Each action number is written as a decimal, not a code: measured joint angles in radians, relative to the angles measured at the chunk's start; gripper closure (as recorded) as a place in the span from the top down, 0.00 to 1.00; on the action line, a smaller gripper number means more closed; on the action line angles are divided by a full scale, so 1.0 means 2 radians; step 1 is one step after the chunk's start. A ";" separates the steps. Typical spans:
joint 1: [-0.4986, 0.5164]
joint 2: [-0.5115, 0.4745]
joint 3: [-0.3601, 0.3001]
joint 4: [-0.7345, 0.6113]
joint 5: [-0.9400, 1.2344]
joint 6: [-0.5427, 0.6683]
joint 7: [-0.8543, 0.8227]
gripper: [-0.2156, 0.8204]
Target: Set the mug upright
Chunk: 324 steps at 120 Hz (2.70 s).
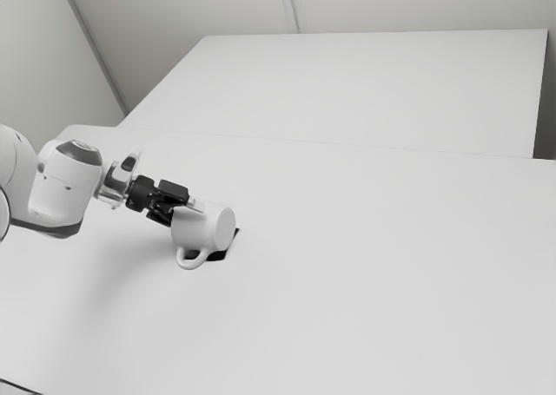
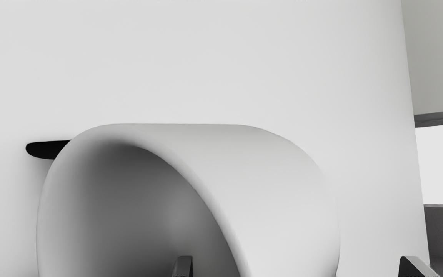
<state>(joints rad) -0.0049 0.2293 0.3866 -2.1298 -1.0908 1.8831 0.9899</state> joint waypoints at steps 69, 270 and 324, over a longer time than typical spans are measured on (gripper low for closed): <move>-0.003 -0.003 0.000 0.000 -0.012 -0.006 0.041 0.19; -0.090 -0.097 -0.101 -0.070 0.560 0.246 -0.254 0.21; -0.090 -0.118 -0.111 -0.061 0.523 0.247 -0.276 0.68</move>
<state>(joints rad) -0.1854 -0.0075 0.1645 -2.2519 -0.0447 2.3762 0.4378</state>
